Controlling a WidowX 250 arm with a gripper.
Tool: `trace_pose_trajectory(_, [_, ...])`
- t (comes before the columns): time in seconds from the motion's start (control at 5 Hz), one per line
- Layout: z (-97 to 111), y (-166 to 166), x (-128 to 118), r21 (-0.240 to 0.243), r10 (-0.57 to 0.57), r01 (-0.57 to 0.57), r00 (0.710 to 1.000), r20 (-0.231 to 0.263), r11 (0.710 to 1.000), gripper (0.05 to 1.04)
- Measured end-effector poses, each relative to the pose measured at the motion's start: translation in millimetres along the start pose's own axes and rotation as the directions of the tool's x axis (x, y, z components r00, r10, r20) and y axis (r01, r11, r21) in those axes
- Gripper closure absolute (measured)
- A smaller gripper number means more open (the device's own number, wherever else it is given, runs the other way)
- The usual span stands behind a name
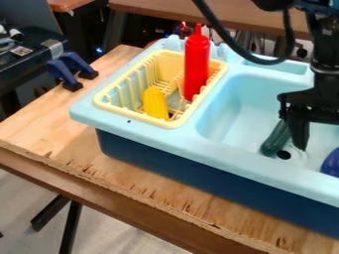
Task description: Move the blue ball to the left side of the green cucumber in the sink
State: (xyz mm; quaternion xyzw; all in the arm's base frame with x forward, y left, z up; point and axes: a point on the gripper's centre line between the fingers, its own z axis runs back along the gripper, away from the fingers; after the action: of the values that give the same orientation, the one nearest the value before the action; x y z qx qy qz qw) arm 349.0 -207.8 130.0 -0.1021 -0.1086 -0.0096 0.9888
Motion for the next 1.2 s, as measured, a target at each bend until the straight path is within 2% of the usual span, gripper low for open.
trace_pose_trajectory(0.2, [-2.9,0.3,3.2,0.019,0.02,-0.019,0.999,-0.026,1.0,0.085])
trace_pose_trajectory(0.6, [-28.0,-2.2,11.7,0.006,0.021,-0.02,0.997,-0.075,1.0,0.085])
trace_pose_trajectory(0.8, [-38.2,-4.0,7.0,0.016,0.013,-0.012,0.995,-0.099,1.0,0.085])
trace_pose_trajectory(1.0, [-42.8,-8.0,6.5,0.015,0.01,-0.009,0.994,-0.105,1.0,0.105])
trace_pose_trajectory(1.2, [-44.1,-10.2,4.2,0.024,0.009,-0.007,0.994,-0.106,1.0,0.201])
